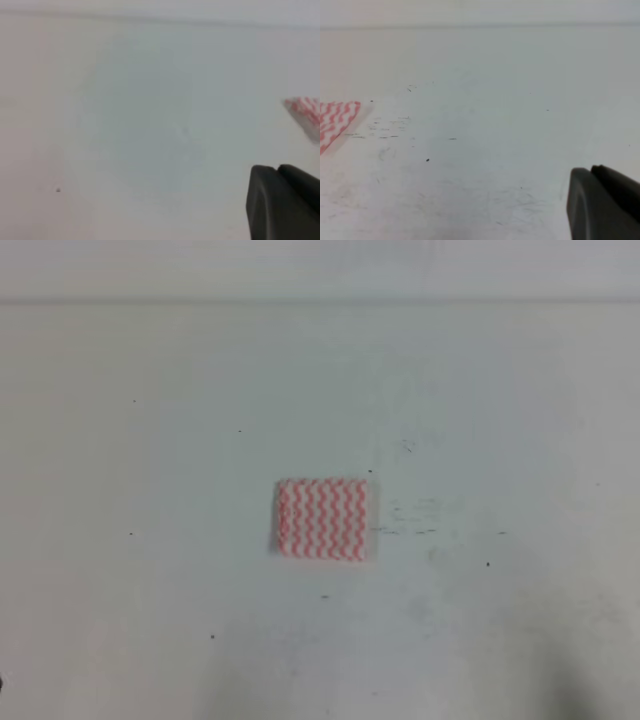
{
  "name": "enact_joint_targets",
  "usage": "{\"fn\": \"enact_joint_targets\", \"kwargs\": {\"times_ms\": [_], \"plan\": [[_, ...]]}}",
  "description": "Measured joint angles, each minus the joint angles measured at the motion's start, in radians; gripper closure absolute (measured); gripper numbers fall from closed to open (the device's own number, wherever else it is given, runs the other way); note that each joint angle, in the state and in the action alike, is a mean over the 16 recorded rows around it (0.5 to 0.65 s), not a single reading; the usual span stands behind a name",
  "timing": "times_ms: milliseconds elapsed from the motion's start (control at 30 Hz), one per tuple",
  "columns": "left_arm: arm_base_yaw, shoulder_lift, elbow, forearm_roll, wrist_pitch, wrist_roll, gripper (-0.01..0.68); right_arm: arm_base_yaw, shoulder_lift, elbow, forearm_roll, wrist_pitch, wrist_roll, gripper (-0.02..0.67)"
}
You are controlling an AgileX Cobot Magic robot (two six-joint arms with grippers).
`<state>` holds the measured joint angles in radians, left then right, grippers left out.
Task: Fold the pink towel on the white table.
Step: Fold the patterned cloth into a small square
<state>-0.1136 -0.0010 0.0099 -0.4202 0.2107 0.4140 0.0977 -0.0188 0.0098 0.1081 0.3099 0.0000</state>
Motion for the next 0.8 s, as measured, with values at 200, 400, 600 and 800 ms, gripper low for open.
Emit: {"fn": "enact_joint_targets", "kwargs": {"times_ms": [200,400,600,800], "plan": [[0.072,-0.018,0.0,0.076,0.136,-0.106,0.681,0.0,0.0,0.002,0.002,-0.002,0.0,0.665],[0.082,-0.018,0.0,0.078,0.155,-0.097,0.681,0.0,-0.001,0.006,0.004,-0.005,0.0,0.665],[0.081,-0.019,0.0,0.078,0.156,-0.093,0.68,0.001,-0.002,0.007,0.006,-0.007,0.0,0.665],[0.08,-0.021,0.002,0.078,0.155,-0.093,0.68,0.001,-0.003,0.008,0.006,-0.009,0.0,0.665]]}}
